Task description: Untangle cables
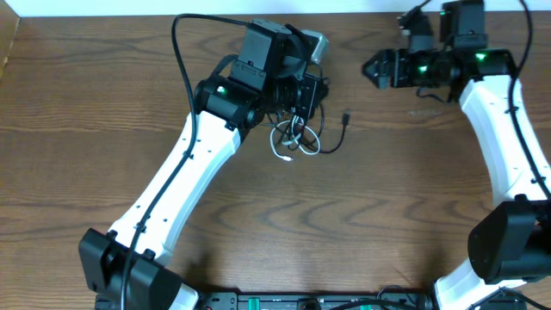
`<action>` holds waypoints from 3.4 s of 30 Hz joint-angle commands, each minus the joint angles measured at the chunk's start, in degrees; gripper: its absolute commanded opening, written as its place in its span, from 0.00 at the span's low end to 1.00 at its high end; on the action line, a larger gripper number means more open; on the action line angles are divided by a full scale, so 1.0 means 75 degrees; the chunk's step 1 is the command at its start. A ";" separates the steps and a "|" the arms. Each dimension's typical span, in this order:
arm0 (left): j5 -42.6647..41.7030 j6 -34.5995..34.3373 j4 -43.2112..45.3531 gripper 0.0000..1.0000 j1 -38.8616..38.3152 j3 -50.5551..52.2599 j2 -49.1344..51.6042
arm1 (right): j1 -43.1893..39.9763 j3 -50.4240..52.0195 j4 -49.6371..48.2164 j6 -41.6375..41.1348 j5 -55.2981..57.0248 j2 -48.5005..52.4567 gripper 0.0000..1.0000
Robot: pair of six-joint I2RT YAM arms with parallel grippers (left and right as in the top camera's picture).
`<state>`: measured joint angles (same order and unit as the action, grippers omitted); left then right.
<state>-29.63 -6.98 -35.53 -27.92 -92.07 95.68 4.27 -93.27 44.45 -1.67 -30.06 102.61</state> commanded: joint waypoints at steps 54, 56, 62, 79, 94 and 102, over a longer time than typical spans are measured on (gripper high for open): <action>-0.5184 -0.1967 0.1099 0.07 0.1667 -0.0044 0.0029 | -0.0192 0.0012 -0.0309 0.1955 -0.3966 0.1603 0.56; -0.5161 -0.1970 0.1099 0.07 0.1667 -0.0044 0.0029 | -0.0297 0.0012 -0.0277 0.2189 -0.4610 0.1603 0.55; -0.5164 -0.1973 0.1102 0.07 0.1667 -0.0044 0.0029 | -0.0143 0.0015 0.0181 0.2906 -0.5027 0.1606 0.51; -0.5167 -0.2168 0.1102 0.07 0.1664 -0.0041 0.0029 | 0.0749 0.0017 0.0201 0.3258 -0.4036 0.1609 0.29; -0.5196 -0.2515 0.1102 0.07 0.1664 -0.0044 0.0029 | 0.0991 0.0017 -0.1169 0.2425 -0.4086 0.1609 0.29; -0.5199 -0.2547 0.1099 0.07 0.1664 -0.0044 0.0029 | 0.0839 0.0017 -0.1378 0.2256 -0.3926 0.1609 0.26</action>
<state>-66.35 -25.71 -27.64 -15.75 -92.07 96.55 11.29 -93.17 34.39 16.49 -59.96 115.37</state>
